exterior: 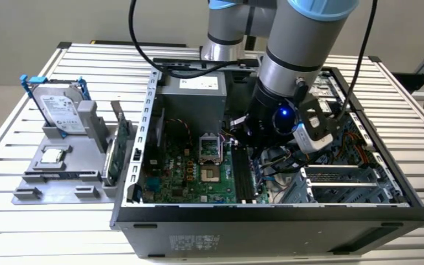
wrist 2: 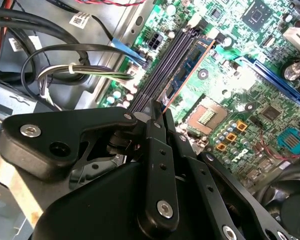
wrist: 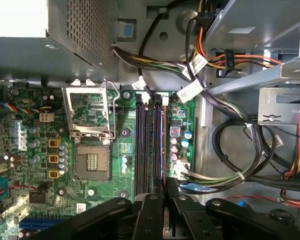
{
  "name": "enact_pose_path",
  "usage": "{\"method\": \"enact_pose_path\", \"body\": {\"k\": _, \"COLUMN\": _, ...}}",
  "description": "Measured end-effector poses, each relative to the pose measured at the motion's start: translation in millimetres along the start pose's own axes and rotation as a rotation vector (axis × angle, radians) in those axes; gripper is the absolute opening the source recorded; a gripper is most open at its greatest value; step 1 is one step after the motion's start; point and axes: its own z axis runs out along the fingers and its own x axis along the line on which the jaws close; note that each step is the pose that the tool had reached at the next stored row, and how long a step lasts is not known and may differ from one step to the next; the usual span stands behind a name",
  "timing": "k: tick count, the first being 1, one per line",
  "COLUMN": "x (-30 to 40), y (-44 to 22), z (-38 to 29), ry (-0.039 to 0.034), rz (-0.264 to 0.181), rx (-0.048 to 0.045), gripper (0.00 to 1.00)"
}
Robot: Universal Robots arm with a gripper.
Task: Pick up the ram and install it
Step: 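Insert the ram into the slot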
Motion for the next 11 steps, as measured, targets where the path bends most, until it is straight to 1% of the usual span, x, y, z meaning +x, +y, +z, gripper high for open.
{"method": "enact_pose_path", "body": {"k": 2, "x": 0.0, "y": 0.0, "z": 1.4, "ry": 0.0001, "rz": 0.0, "rx": 0.0001, "gripper": 0.0}}
{"method": "enact_pose_path", "body": {"k": 11, "x": -0.1, "y": 0.0, "z": 2.5, "ry": -0.0001, "rz": 0.0, "rx": -0.0004, "gripper": 0.0}}
